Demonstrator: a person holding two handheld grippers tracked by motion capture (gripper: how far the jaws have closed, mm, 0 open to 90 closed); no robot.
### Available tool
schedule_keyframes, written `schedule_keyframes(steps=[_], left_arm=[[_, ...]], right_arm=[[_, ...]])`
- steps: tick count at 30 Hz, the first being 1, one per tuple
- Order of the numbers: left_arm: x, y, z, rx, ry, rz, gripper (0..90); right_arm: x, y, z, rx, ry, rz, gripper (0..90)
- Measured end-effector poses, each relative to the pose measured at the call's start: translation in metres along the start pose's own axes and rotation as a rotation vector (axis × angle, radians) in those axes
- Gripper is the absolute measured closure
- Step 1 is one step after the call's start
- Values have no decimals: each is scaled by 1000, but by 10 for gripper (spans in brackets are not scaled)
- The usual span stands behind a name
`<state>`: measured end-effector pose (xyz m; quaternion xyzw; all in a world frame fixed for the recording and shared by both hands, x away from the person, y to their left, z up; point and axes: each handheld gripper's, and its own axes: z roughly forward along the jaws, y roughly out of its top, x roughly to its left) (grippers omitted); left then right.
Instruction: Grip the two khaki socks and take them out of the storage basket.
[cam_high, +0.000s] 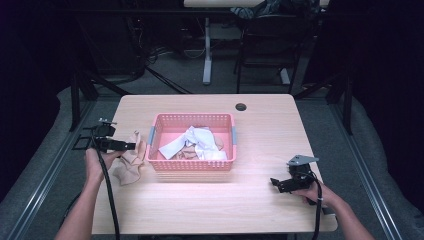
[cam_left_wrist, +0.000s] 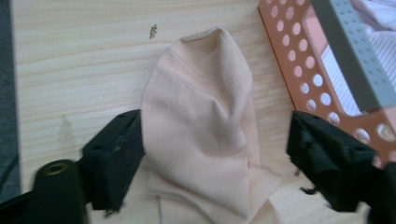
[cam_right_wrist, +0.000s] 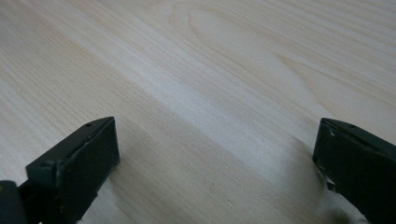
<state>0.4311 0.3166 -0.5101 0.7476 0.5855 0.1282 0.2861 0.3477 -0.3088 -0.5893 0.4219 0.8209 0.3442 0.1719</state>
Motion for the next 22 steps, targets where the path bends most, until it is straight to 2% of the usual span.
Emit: schedule_keyframes(steps=[3,5,8,12,15,20,22], left_arm=[[-4,-10,-12,-24,9,29,139],[-6,-18,-17,-23,21,46,76],[-7,-33,-23,-31,44,53,48],[-5,-53,-25,-26,70,47,11],[-3,-72,-23,-40,88,33,2],[3,-85,-18,-28,99,17,2],[3,-85,-18,-45,103,20,2]], right_arm=[[0,0,0,-3,0,-1,0],[0,0,0,-3,0,-1,0],[0,0,0,-2,-1,-1,0],[0,0,0,-2,-1,-1,0],[0,0,0,-1,-1,1,0],[0,0,0,-1,-1,1,0],[0,0,0,-3,-1,0,0]])
